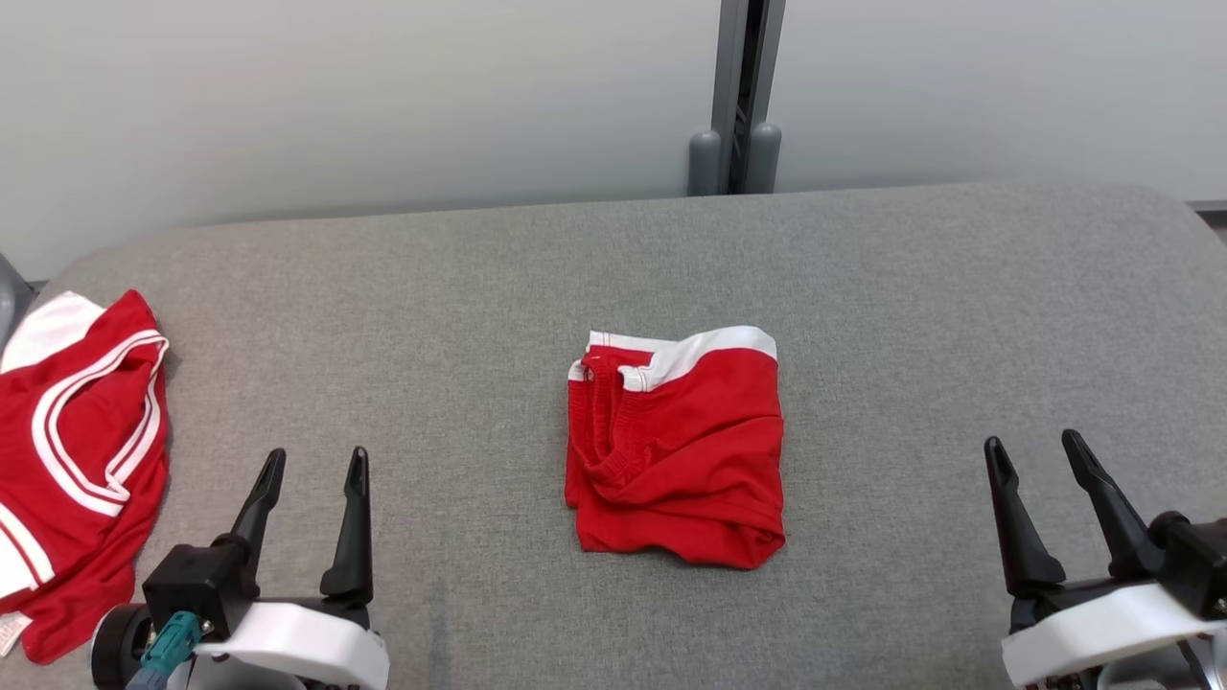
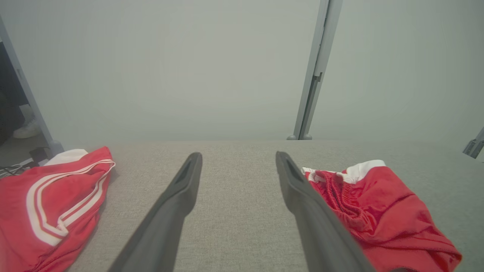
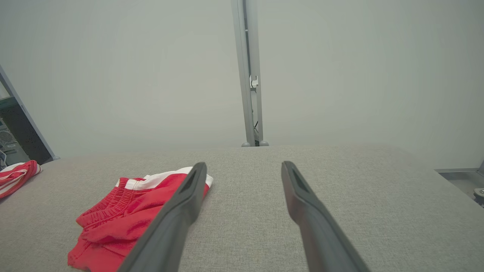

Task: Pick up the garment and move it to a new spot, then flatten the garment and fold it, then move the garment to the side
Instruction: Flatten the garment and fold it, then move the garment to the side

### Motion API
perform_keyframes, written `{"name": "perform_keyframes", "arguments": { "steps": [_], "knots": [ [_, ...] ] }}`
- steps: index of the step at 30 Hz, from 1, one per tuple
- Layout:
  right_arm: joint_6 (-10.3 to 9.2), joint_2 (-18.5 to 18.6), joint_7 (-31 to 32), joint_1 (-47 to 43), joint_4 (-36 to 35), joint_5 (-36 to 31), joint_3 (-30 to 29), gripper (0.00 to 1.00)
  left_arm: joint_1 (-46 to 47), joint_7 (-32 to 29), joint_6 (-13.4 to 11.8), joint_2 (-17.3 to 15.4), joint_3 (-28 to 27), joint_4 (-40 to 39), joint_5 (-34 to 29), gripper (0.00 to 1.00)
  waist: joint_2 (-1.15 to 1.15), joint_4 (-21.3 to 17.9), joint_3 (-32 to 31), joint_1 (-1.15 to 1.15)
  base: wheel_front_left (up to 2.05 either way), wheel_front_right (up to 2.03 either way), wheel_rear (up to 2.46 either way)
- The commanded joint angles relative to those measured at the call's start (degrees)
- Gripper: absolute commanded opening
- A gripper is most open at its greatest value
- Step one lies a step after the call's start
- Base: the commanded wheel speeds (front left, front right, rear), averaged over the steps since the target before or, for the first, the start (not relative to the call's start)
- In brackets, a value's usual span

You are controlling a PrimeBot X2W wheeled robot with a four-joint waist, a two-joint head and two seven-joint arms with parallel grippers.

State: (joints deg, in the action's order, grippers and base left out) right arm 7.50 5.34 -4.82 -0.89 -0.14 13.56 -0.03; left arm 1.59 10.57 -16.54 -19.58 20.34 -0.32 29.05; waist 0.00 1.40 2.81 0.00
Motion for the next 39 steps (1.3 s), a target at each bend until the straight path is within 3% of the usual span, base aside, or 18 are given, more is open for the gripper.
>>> {"name": "perform_keyframes", "arguments": {
  "steps": [1, 18, 39],
  "knots": [
    [-0.02, 0.1, 0.4, -1.3, -0.7, -0.3, -0.7, 1.00, -1.1, -0.3, -0.6, -0.8, -0.2, -0.6, 0.4, 1.00, 0.00, 0.3, -1.1, 0.00, 0.00, 0.00, 0.00],
    [-0.02, -1.4, 3.0, -4.5, -4.1, -1.1, -2.5, 1.00, -4.5, -2.0, -2.4, -2.0, -0.9, -4.1, 1.1, 1.00, 0.00, 0.6, -3.0, 0.00, 0.00, 0.00, 0.00],
    [-0.02, -1.6, 2.5, -3.4, -2.3, 0.0, -2.3, 1.00, -3.2, -2.7, -3.6, -2.1, -0.2, -4.9, 0.8, 1.00, 0.00, 0.7, -2.9, 0.00, 0.00, 0.00, 0.00]
  ]
}}
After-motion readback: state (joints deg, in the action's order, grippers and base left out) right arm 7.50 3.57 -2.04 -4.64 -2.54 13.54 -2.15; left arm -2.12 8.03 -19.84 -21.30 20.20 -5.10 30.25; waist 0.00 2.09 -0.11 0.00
